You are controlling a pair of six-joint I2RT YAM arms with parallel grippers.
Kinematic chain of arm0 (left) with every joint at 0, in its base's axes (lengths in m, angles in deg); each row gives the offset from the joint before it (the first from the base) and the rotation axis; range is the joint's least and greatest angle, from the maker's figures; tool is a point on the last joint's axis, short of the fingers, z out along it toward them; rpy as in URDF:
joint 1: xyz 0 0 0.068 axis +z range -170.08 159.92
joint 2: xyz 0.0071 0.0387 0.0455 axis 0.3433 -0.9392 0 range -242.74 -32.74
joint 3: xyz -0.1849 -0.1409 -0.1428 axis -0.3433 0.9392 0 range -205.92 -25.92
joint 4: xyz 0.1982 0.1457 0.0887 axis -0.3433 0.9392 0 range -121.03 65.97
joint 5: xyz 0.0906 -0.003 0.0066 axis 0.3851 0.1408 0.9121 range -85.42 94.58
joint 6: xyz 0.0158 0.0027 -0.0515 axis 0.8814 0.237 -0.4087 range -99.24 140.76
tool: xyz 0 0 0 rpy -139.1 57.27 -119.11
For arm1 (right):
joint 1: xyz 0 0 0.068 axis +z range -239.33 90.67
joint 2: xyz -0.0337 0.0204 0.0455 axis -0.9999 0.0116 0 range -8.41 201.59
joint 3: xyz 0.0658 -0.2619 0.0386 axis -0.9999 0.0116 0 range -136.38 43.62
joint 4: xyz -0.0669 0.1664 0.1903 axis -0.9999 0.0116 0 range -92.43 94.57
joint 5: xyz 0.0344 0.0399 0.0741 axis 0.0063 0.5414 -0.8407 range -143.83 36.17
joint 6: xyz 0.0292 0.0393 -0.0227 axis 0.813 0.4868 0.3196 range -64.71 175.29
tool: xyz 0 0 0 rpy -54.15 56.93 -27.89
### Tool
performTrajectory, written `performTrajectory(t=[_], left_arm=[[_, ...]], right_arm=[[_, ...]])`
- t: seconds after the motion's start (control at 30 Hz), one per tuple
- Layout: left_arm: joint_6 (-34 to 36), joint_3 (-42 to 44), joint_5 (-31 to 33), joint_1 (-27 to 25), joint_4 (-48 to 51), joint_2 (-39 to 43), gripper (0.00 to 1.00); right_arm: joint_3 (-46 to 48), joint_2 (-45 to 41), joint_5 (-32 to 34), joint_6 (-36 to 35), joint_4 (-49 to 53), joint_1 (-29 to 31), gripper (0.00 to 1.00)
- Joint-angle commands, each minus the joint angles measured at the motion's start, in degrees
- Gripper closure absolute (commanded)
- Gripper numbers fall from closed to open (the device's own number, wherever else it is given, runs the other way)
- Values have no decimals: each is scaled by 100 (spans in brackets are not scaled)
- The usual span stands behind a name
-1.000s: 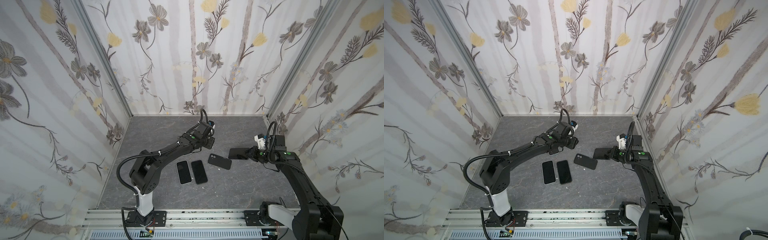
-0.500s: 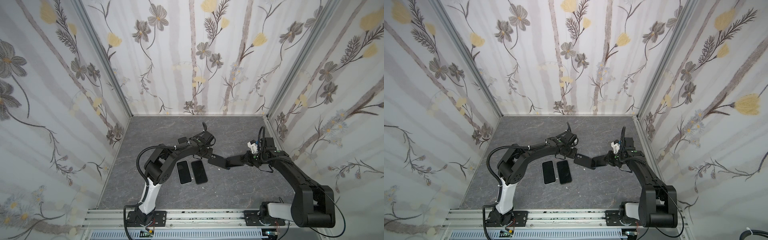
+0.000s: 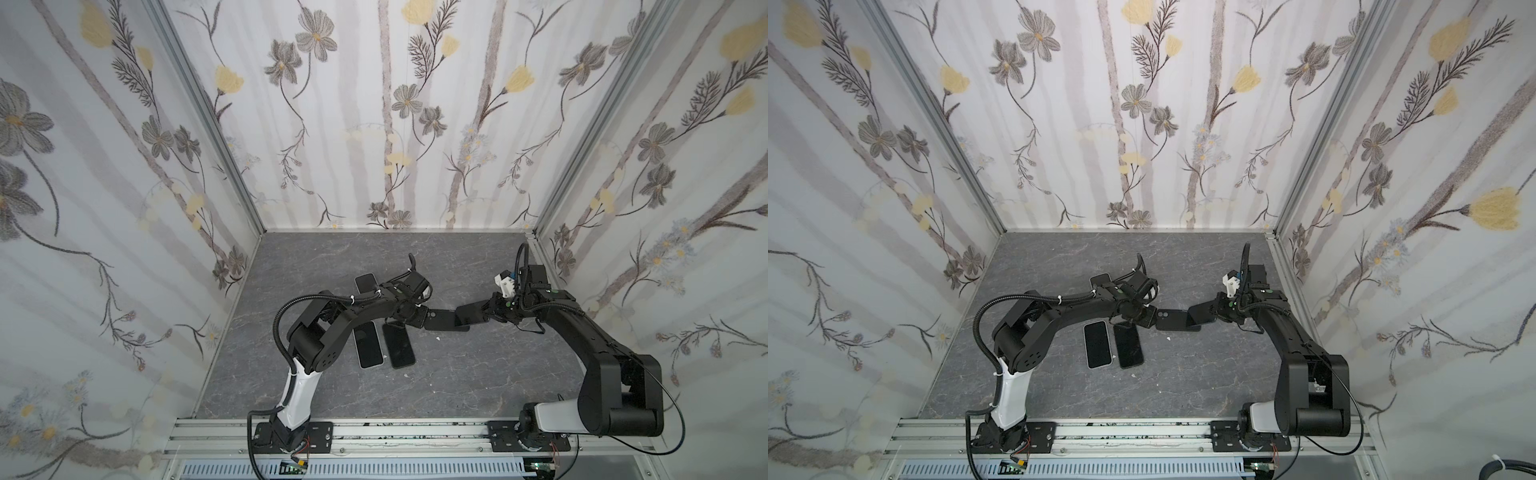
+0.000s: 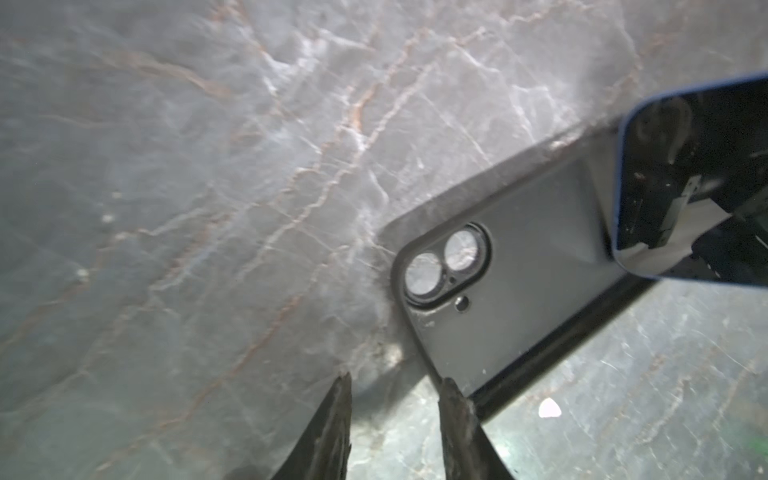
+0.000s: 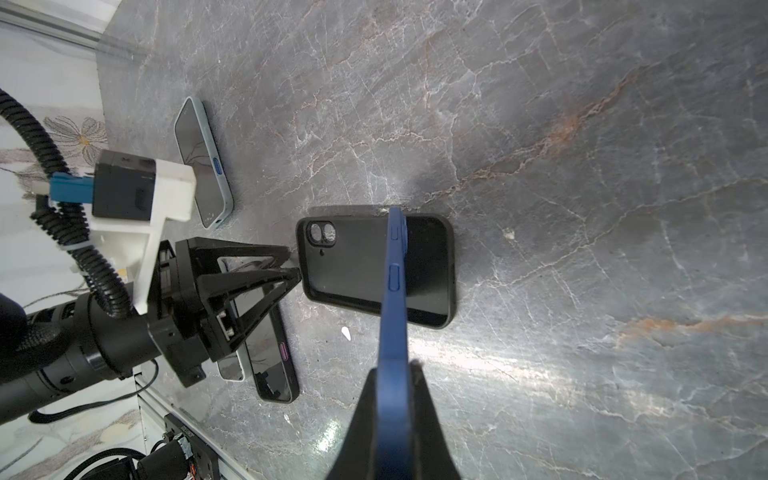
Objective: Put the phone into the phone case
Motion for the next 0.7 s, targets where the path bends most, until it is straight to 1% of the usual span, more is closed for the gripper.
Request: performTrajectory(t=[0.0,0.17,0.37,0.53,0.67], left_arm=[[-7,118,-274,-64,85,102,63],[-113,194,-37,-46,54,379,63],[-163,-73,-175,40,100,429,63],[-350,-258,-375,154,-46,116,65],[-503,-313,-501,208,-196,-72,65]], right_arm=[[-107,43,-85,-193,173,28,100],[-177,7,-202,-229,347,176,100],[-292,-1,-656,-195,349,201,100],[-263,233,-1008,71,-83,201,100],[-34,361,-1444,451,-686,206,100]])
